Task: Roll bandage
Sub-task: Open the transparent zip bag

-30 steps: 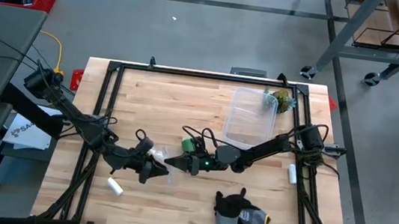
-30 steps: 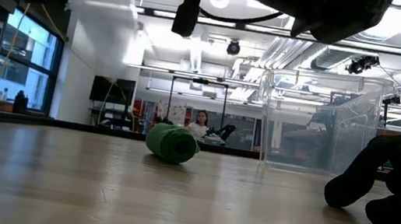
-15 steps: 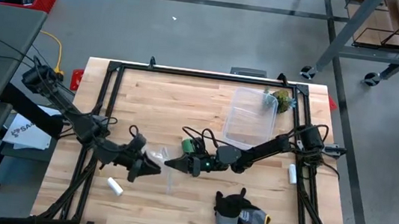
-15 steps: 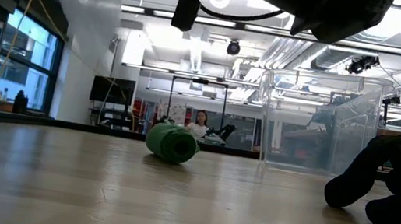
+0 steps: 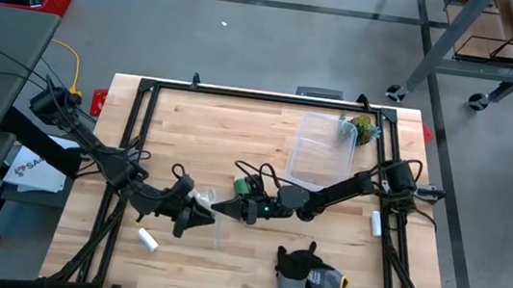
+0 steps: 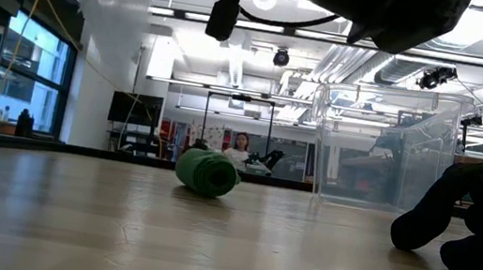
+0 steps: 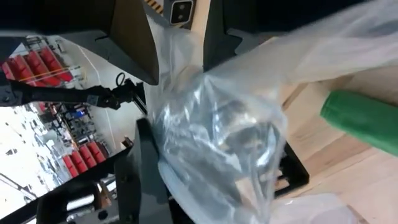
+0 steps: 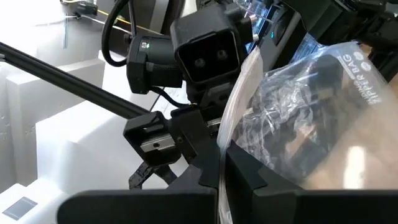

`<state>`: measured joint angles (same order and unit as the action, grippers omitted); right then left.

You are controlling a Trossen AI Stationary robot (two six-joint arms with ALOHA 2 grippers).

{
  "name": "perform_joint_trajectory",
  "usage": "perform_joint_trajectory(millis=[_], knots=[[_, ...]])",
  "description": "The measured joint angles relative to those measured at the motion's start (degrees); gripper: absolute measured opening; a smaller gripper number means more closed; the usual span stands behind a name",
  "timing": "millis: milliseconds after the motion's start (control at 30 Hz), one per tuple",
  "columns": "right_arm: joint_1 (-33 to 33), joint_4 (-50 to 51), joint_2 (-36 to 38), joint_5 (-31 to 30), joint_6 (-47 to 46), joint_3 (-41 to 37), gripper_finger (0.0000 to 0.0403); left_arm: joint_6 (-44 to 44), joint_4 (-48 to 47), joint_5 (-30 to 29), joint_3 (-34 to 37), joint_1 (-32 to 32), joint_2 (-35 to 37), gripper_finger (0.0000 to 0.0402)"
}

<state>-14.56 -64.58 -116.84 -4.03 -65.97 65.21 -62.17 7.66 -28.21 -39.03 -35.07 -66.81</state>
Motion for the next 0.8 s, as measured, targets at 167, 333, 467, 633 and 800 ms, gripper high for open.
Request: perform_joint_trajectory(millis=[167,333,467,633,800], knots=[[0.11,0.02,0.00,0.06,-0.01,0.00,0.0000,0.84,0.37,-0.18,0.00,0.23,0.02,0.0120],[0.38,0.02,0.00,1.07,-0.03,0.00,0.0000,1.82,-0.02,2.36,-0.01,0.14,0.48,0.0120],[0.65,0.02,0.00,1.09,-0.04,0.00,0.0000,2.05,-4.11,3.12,-0.02,-1.24,3.47,0.0120],[1.09,0.04,0.00,1.25,-0.03,0.00,0.0000,3.35,-3.82,0.01,-0.09,-1.16,5.07,0.0120],[1.46,0.04,0.00,1.39,-0.21,0.00,0.0000,2.49,-2.80,2.00,-0.06,-0.33,1.78,0.0120]])
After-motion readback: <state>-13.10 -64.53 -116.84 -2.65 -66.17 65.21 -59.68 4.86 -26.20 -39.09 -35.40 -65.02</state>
